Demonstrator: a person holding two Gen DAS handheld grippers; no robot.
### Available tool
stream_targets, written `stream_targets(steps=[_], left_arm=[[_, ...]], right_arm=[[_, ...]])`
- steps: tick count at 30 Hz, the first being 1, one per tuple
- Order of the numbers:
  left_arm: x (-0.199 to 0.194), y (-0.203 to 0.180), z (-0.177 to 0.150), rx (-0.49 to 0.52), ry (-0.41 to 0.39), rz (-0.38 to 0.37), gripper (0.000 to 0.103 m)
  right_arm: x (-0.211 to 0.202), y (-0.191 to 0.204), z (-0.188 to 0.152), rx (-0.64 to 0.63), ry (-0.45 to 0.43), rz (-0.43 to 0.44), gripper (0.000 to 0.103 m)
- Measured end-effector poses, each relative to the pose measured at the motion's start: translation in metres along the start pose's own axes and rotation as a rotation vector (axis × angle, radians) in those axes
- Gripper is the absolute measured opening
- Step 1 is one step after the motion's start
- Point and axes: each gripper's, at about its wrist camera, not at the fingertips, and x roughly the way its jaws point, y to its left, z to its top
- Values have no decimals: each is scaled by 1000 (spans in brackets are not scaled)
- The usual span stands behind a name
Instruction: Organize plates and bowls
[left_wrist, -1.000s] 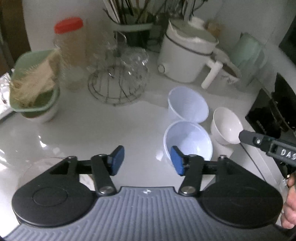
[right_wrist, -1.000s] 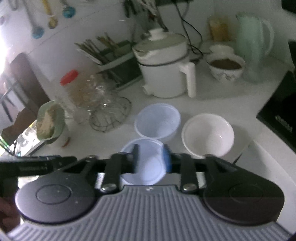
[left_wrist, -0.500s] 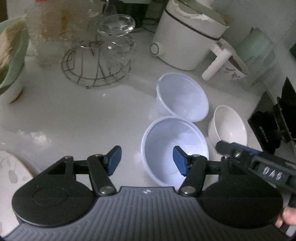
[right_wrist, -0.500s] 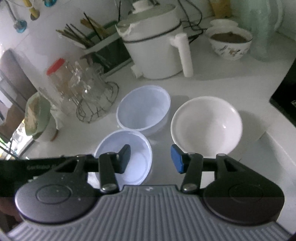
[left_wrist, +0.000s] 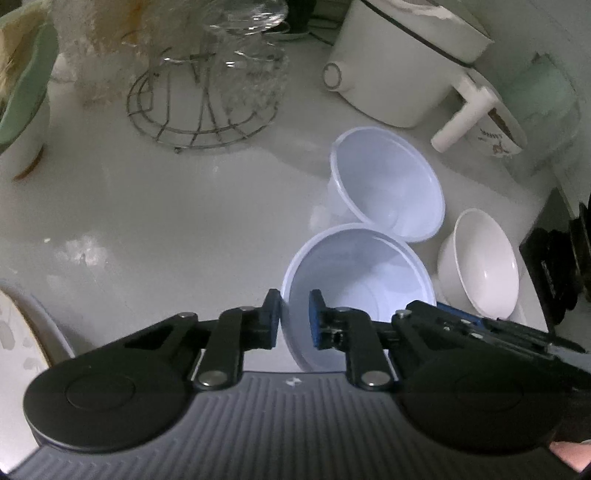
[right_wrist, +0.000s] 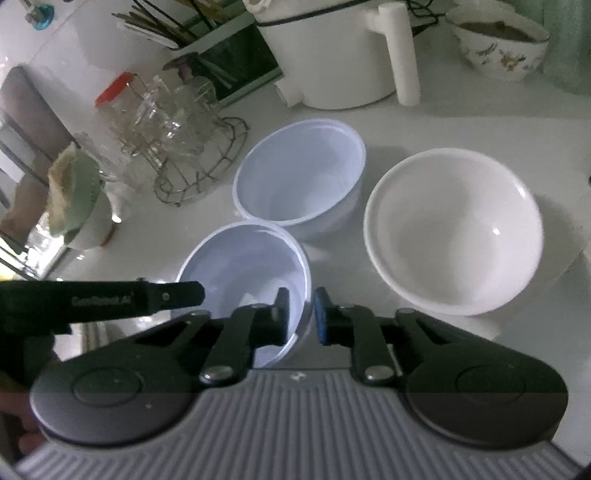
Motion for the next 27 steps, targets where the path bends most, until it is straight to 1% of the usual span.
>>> stream_targets(steps=[3, 5, 11, 17, 21, 27], left_arm=[[-7, 7, 1, -45, -8, -13, 16], [-11, 11, 1, -68, -12, -8, 16], [-28, 25, -5, -111, -35, 32, 16], [-35, 42, -5, -156, -38, 82, 16], [-37, 50, -6, -176, -37, 117, 16], [-32, 54, -8, -178, -15, 149, 17]], right_arm=[[-1, 1, 3, -11, -1, 13, 15], [-3, 5, 6, -26, -3, 28, 15], [-2, 27, 15, -97, -13, 81, 15], [12, 45, 17, -148, 29, 120, 15], [21, 55, 15, -174, 49, 132, 15], [30, 63, 11, -208, 65, 109, 15]])
